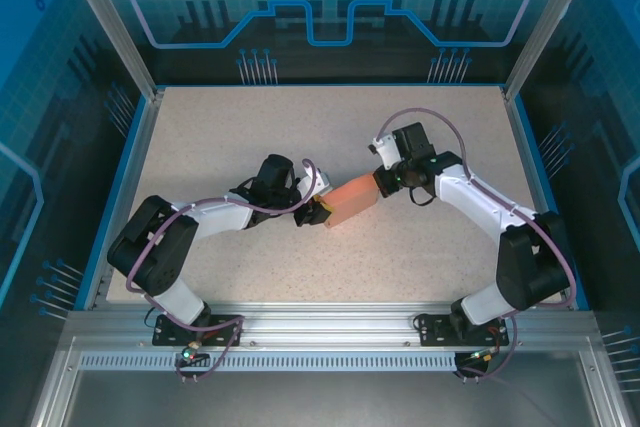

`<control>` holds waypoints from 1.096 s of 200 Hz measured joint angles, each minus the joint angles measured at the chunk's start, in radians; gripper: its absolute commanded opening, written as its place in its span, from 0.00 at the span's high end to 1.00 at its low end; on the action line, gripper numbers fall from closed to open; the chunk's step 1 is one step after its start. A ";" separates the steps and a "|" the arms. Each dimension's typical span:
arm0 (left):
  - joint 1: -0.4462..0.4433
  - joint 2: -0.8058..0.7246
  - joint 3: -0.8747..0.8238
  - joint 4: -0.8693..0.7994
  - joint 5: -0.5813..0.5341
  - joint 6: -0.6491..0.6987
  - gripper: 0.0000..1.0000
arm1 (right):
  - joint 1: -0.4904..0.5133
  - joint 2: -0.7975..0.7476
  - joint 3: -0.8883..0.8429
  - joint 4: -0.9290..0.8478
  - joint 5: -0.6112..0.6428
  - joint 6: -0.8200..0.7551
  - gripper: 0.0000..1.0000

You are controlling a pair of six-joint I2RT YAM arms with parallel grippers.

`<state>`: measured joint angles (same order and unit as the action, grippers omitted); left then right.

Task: Fold the paper box

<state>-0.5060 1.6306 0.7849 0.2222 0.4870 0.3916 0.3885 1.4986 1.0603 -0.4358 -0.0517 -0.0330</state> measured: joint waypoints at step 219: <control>0.001 -0.292 -0.063 -0.083 -0.141 -0.211 0.33 | 0.045 -0.017 -0.026 0.025 0.049 0.042 0.99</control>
<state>-0.5049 1.3384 0.7216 0.1390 0.3462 0.1806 0.4335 1.4818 1.0348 -0.4110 -0.0029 0.0090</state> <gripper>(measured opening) 0.686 0.058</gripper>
